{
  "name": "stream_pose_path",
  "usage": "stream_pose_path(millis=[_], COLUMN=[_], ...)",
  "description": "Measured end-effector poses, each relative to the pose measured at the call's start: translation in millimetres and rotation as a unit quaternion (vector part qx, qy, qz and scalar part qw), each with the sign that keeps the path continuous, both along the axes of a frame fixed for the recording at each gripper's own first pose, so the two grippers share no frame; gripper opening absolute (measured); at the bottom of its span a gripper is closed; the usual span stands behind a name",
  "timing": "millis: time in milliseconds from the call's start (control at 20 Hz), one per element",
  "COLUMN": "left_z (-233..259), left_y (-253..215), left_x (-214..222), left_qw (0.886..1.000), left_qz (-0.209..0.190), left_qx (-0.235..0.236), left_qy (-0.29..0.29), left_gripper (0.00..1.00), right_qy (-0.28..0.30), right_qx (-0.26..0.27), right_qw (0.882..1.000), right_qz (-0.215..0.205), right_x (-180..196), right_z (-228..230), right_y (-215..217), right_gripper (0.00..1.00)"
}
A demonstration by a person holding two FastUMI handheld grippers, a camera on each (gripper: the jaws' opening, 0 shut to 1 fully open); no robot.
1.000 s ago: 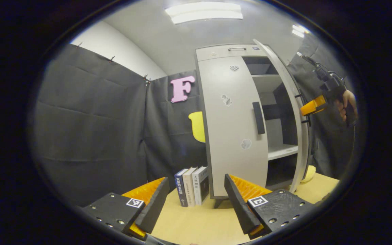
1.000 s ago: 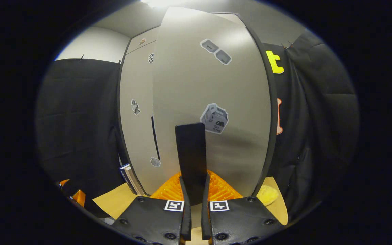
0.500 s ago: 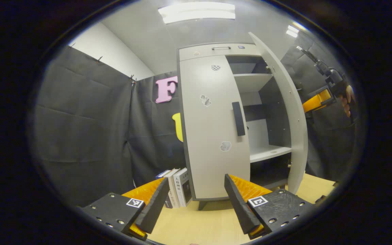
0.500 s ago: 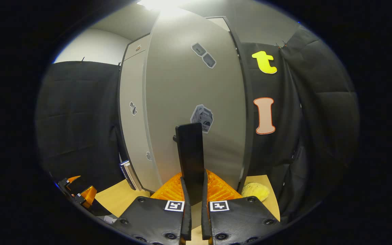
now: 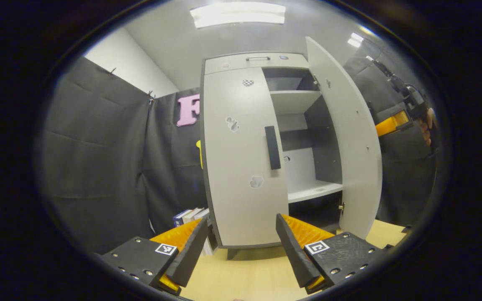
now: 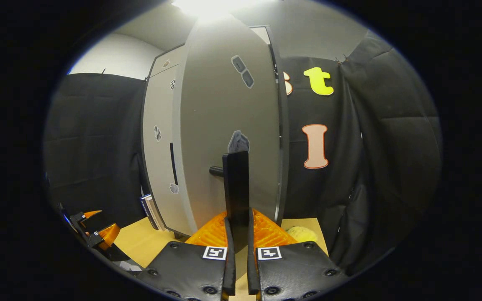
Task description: Open the right door of the double-door shoe cabinet with the right hand, and open the left door with the left hand.
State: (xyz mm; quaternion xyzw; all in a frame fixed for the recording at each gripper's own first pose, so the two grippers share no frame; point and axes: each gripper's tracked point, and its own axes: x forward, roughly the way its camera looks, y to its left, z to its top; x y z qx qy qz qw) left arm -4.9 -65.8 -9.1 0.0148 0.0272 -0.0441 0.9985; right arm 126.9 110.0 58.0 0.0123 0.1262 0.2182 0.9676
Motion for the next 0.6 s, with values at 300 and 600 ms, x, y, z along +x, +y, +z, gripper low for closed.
stream_pose_path(millis=[300, 600], left_z=[-0.4, 10.6], left_y=[-1.3, -13.7], left_x=[4.3, 14.3], left_qw=[1.0, 1.0], left_qz=[0.003, -0.006], left_qx=[0.008, 0.009], left_qy=[0.001, -0.002], left_gripper=[0.95, 0.95], right_qy=[-0.013, -0.011], right_qx=[-0.016, 0.006], right_qw=[0.999, 0.997], right_qz=[-0.041, -0.07], right_x=[8.4, 13.2], right_z=[1.1, 1.9], right_y=[-22.1, -28.6], right_gripper=[0.12, 0.05])
